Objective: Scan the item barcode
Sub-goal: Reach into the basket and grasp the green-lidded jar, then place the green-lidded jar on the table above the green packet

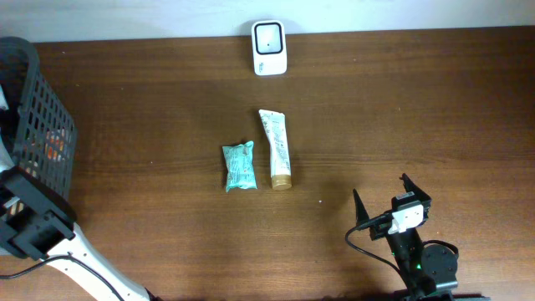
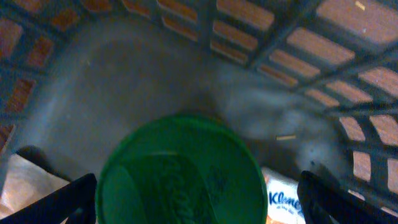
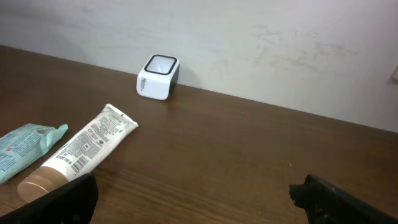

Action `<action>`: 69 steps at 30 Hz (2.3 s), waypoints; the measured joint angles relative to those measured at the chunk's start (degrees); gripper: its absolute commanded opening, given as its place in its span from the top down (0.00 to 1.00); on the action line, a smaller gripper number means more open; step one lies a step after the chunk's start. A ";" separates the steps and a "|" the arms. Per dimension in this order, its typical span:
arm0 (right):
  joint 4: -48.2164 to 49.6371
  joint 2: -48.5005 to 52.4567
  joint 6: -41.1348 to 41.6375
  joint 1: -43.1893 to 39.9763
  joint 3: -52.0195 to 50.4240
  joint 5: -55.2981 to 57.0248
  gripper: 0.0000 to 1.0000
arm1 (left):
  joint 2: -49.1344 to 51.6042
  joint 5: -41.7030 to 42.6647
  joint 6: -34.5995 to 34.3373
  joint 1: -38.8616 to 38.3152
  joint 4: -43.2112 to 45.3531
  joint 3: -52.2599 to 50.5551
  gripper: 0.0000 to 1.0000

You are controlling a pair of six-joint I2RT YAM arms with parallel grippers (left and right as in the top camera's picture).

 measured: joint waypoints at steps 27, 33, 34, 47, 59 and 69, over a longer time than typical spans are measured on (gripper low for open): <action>0.00 0.00 0.02 0.00 0.00 0.00 0.02 | 4.04 0.92 0.46 0.00 5.07 -0.33 0.50; 0.00 0.00 0.04 0.00 0.02 0.00 0.02 | 4.04 1.11 0.44 0.00 1.57 1.03 0.52; 0.00 0.00 -0.02 0.00 0.02 0.00 0.02 | 4.07 1.11 0.44 0.00 0.50 1.66 0.52; 0.00 0.00 0.00 0.00 0.00 0.00 0.02 | 4.42 3.10 -8.13 0.00 -17.22 28.04 0.52; 0.00 0.00 0.04 0.00 0.00 0.00 0.02 | -6.88 11.32 -13.66 0.00 -19.45 32.85 0.50; 0.00 0.00 0.00 0.00 0.00 0.00 0.02 | -24.35 21.53 -14.05 -5.86 -26.08 33.88 0.46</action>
